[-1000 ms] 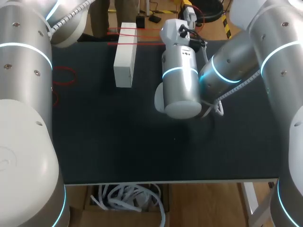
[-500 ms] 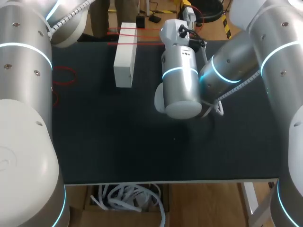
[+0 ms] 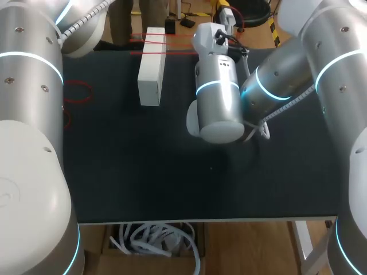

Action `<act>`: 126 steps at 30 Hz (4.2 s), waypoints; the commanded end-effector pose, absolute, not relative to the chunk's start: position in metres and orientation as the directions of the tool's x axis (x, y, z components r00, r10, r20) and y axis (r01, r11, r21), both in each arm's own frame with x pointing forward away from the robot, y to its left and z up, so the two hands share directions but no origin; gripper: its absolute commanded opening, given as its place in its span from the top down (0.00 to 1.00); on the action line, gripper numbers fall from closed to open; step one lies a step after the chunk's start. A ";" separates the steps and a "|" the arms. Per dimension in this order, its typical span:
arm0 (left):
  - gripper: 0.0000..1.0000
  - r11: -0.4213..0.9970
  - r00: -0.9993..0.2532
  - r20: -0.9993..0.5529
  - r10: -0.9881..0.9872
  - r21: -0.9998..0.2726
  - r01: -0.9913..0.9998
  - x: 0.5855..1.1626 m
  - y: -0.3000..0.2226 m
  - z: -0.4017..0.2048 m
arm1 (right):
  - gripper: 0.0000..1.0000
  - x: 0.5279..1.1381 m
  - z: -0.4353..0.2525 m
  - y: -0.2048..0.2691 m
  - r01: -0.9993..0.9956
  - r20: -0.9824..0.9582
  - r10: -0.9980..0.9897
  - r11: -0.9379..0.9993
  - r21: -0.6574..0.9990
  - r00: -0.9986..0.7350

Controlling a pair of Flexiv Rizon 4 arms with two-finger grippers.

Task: Grab the tape and strap the tape.

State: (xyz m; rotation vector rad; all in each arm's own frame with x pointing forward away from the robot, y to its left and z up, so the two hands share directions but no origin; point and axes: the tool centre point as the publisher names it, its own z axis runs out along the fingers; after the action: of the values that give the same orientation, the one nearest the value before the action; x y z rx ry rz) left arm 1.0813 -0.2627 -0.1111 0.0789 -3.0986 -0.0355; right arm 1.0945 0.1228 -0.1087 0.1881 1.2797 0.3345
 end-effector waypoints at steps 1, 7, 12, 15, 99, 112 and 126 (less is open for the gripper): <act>1.00 0.998 -0.998 0.046 -0.050 0.029 -0.049 1.082 -0.265 -0.109 | 1.00 1.093 -0.107 0.126 -0.139 -0.906 0.348 0.936 0.322 0.241; 1.00 0.998 -0.998 0.046 -0.050 0.029 -0.049 1.082 -0.265 -0.109 | 1.00 1.092 -0.107 0.125 -0.140 -0.906 0.350 0.935 0.325 0.239; 1.00 0.998 -0.998 0.046 -0.050 0.029 -0.049 1.082 -0.265 -0.109 | 1.00 1.091 -0.107 0.126 -0.143 -0.904 0.356 0.933 0.329 0.237; 1.00 0.998 -0.998 0.046 -0.050 0.029 -0.049 1.082 -0.265 -0.109 | 1.00 1.091 -0.107 0.126 -0.144 -0.903 0.357 0.933 0.331 0.238; 1.00 0.998 -0.998 0.046 -0.050 0.029 -0.049 1.082 -0.265 -0.109 | 0.66 1.073 -0.102 0.004 -0.315 -0.857 0.499 0.840 0.443 0.126; 1.00 0.998 -0.998 0.046 -0.050 0.029 -0.049 1.082 -0.265 -0.109 | 0.00 1.083 -0.103 -0.008 -0.330 -0.844 0.525 0.819 0.469 0.105; 1.00 0.998 -0.998 0.046 -0.050 0.029 -0.049 1.082 -0.265 -0.109 | 0.00 1.083 -0.103 -0.008 -0.330 -0.844 0.525 0.819 0.469 0.105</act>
State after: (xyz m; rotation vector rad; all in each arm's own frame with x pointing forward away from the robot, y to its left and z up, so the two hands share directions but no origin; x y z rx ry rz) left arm 1.0810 -0.2640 -0.1110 0.0775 -3.0989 -0.0344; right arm 1.0840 -0.0062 -0.1081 0.1840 1.3008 0.6324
